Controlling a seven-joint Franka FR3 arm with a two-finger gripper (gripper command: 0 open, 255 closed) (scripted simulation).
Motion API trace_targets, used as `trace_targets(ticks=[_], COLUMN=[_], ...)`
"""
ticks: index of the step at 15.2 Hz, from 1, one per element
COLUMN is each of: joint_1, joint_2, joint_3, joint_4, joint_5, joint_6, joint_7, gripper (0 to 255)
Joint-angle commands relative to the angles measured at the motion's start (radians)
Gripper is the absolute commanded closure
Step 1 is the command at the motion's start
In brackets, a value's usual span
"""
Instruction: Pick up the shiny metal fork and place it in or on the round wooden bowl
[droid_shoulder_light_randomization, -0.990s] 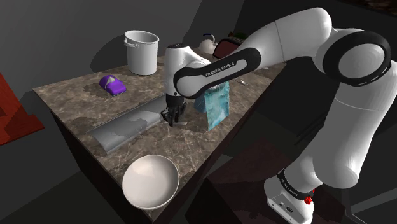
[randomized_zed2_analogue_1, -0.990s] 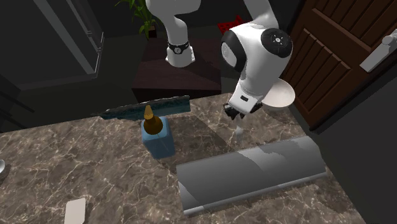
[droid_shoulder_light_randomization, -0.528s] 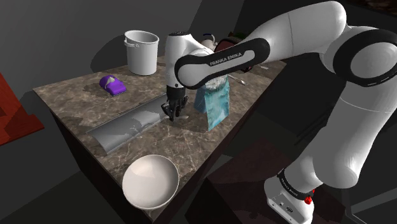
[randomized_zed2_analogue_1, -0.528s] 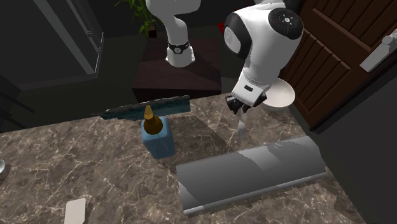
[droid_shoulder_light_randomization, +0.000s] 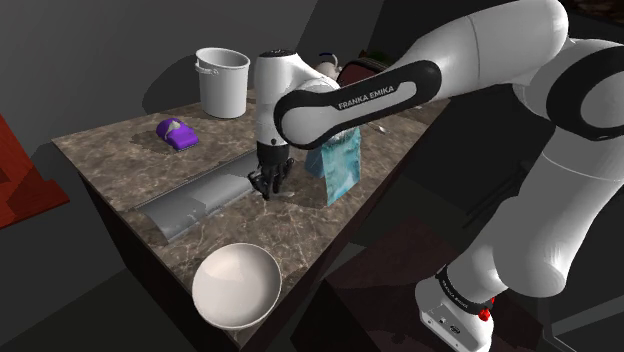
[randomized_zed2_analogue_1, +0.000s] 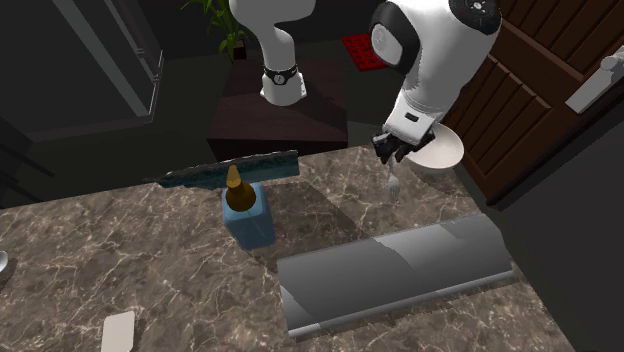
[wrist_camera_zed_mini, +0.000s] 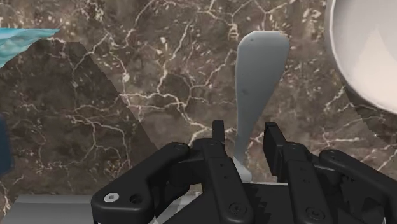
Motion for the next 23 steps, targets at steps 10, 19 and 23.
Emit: trace_targets(ticks=[10, 19, 23], joint_1=[0.146, 0.233, 0.239], joint_2=[-0.028, 0.033, 0.068], joint_3=[0.101, 0.141, 0.134], joint_4=[-0.071, -0.07, -0.084], joint_5=[0.017, -0.01, -0.027], joint_6=[0.052, 0.112, 0.158], joint_7=[0.24, 0.379, 0.388], gripper=[255, 255, 255])
